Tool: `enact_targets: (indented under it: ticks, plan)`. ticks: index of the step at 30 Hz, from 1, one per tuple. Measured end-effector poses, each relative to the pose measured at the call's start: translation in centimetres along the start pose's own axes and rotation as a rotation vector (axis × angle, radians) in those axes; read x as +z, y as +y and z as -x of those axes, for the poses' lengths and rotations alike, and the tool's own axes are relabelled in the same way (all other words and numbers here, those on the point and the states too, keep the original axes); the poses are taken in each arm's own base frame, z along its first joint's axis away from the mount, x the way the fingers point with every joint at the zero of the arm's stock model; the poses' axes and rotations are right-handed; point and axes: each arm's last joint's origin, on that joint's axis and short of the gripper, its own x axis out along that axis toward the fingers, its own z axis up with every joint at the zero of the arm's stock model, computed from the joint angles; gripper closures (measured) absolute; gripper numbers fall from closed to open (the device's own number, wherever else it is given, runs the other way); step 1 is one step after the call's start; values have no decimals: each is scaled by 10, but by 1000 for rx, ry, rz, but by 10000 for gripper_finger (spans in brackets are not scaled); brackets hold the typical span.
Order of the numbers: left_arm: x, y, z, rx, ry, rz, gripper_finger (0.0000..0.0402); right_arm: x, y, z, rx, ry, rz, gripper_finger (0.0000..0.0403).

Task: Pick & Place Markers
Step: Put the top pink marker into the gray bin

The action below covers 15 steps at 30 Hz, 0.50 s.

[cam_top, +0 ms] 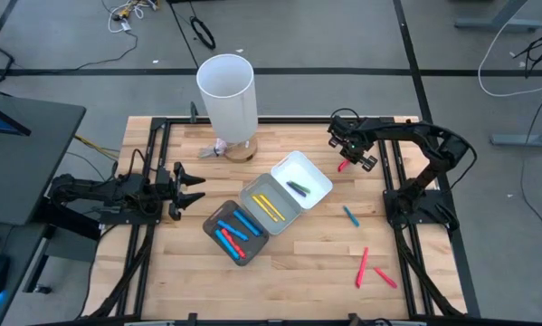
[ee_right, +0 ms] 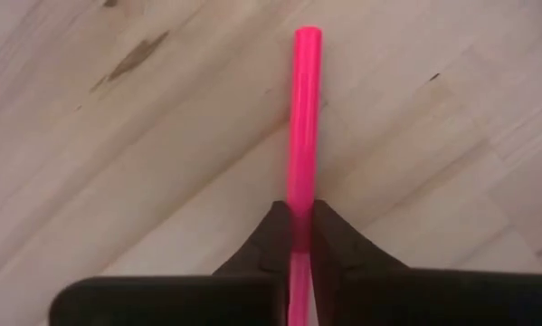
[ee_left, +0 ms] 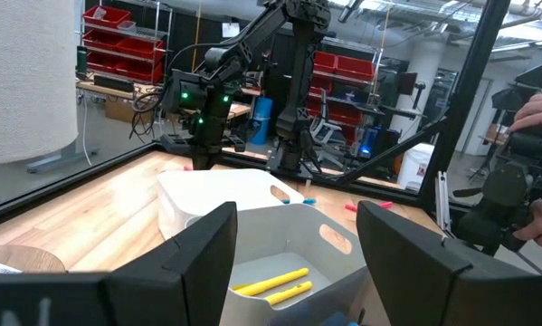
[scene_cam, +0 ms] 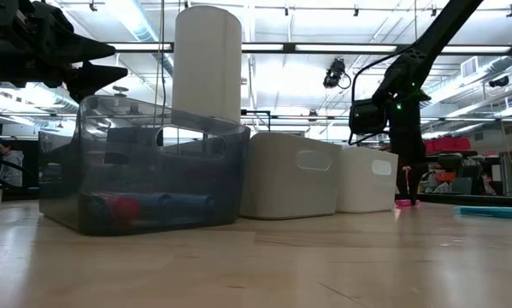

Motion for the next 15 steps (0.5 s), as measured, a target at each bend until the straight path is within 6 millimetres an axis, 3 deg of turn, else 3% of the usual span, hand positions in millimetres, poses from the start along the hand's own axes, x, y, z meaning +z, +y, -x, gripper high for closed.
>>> enact_targets:
  ticks: [10, 15]
  plan:
    - [0, 0, 0, 0, 0, 0, 168, 0, -7, 8, -59, 18, 87, 388]
    - [0, 0, 0, 0, -1, 1, 168, 3, -6, 25, -92, 25, 214, 388]
